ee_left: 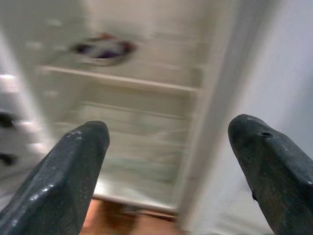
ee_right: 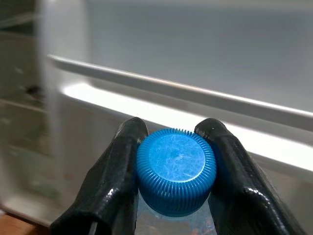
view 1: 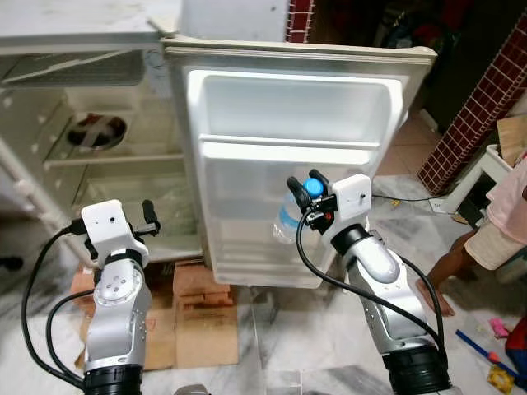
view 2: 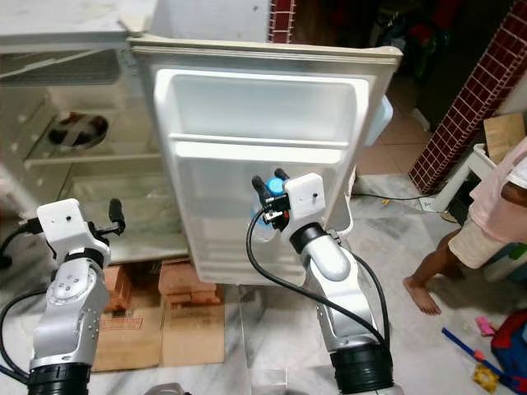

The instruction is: Restocking fridge

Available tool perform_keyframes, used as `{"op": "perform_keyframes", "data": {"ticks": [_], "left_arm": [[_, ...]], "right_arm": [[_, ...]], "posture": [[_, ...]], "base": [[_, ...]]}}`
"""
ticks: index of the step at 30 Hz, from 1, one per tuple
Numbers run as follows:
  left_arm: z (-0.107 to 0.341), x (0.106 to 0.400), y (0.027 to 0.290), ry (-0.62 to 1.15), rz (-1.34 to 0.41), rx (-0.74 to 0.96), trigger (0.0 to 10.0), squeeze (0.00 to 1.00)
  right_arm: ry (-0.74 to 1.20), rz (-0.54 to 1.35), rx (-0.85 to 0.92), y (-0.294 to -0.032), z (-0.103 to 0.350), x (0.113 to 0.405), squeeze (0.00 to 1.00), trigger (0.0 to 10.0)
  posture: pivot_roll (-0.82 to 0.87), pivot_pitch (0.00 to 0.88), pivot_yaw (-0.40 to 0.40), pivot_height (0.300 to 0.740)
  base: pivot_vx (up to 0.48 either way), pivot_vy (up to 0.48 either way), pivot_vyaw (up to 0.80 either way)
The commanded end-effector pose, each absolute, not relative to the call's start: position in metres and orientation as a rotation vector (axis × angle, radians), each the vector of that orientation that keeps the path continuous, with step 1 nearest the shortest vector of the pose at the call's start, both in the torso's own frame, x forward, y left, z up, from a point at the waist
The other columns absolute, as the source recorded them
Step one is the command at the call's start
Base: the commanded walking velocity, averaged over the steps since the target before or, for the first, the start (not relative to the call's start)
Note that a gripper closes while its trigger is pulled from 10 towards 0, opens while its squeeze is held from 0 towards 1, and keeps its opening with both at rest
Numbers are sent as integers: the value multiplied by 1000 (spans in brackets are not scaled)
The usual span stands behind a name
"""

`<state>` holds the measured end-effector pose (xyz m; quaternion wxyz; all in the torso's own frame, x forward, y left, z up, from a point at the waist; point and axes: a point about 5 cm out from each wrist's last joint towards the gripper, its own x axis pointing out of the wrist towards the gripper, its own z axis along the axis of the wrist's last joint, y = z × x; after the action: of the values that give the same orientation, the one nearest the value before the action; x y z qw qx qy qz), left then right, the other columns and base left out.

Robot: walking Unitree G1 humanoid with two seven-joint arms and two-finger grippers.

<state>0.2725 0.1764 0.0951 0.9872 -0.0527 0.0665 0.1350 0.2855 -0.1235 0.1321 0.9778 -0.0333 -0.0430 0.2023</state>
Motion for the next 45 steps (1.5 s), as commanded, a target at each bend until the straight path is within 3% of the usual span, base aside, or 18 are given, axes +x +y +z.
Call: {"op": "perform_keyframes", "data": {"ticks": [1, 7, 17, 32, 45], "left_arm": [[97, 272, 184, 126, 282, -91, 10000, 0], [95, 266, 182, 137, 230, -95, 10000, 0], [91, 223, 187, 141, 20, 9, 10000, 0], [91, 199, 183, 154, -43, 86, 10000, 0], [94, 208, 189, 158, 27, 22, 10000, 0]], "right_arm": [[-147, 410, -58, -119, 144, 287, 0, 10000], [-135, 396, -64, -125, 141, 283, 0, 10000], [-47, 323, -49, -147, 122, 256, 0, 10000], [-30, 320, -17, -143, 120, 252, 0, 10000], [-42, 344, -4, -138, 124, 256, 0, 10000]], "posture": [[-8, 0, -7, 740], [-7, 0, -7, 740], [15, 0, -9, 740], [35, 0, -12, 740], [37, 0, -15, 662]], "base": [[345, 0, 0], [122, 0, 0], [0, 0, 0], [0, 0, 0], [0, 0, 0]]}}
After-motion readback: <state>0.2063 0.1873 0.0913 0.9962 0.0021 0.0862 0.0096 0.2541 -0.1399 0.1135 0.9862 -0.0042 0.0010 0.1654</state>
